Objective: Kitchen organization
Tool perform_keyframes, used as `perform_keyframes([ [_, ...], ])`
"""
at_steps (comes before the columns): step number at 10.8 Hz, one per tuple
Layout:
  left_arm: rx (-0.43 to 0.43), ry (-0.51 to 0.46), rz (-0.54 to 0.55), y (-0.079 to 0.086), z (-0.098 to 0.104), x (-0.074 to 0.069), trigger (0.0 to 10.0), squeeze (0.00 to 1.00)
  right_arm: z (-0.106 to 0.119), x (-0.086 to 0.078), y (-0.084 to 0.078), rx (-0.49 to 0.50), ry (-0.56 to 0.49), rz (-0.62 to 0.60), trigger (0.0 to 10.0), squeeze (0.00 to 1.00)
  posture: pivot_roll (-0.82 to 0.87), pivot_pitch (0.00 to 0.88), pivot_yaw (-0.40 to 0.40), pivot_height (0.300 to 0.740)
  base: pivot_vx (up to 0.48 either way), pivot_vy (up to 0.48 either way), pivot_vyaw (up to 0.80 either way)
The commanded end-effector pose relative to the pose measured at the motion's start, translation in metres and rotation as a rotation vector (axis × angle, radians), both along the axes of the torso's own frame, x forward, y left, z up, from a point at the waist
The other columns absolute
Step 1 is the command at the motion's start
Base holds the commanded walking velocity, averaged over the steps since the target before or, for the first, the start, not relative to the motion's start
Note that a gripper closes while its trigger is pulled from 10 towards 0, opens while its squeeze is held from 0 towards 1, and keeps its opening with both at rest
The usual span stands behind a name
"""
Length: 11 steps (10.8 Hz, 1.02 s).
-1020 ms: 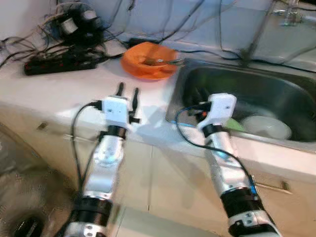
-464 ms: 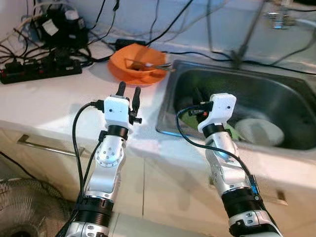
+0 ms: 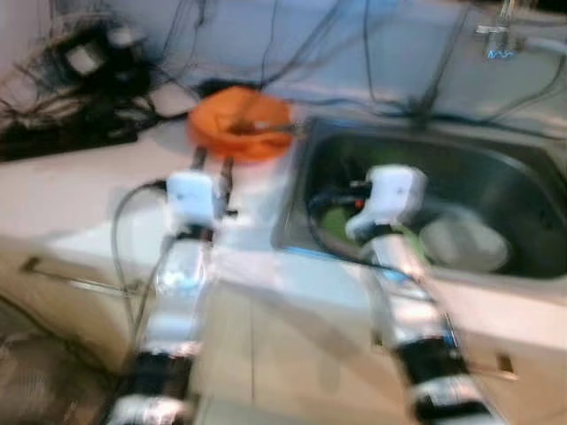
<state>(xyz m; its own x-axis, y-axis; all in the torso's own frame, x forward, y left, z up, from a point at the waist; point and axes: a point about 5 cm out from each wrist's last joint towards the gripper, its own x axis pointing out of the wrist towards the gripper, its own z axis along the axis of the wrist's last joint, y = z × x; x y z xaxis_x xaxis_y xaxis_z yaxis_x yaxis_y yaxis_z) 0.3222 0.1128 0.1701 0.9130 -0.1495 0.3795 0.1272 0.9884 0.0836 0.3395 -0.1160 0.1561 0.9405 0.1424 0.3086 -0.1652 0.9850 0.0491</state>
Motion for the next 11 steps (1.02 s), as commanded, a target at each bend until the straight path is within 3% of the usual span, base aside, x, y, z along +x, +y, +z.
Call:
perform_keyframes([
  [1,0.011,-0.002,0.033,0.0108,0.0004,0.0012,10.0,0.00,0.0047,-0.0001,0.0106,0.011,-0.018,0.027,10.0,0.00,0.22,0.027,-0.044,0.740,0.292,0.000,0.00],
  [4,0.009,-0.005,0.028,0.0094,0.0012,0.0008,10.0,0.00,0.0034,-0.0003,0.0112,0.014,-0.011,0.029,10.0,0.00,0.22,0.028,-0.045,0.740,0.295,0.000,0.00],
  [9,0.009,0.008,-0.008,0.0047,0.0009,0.0006,10.0,0.00,0.0019,0.0000,0.0119,0.016,-0.002,0.030,10.0,0.00,0.22,0.027,-0.045,0.740,0.000,0.000,0.00],
  [11,0.009,0.021,-0.011,0.0044,0.0003,0.0015,10.0,0.00,0.0008,-0.0001,0.0121,0.024,0.007,0.033,10.0,0.00,0.22,0.026,-0.044,0.740,0.000,0.259,0.00],
])
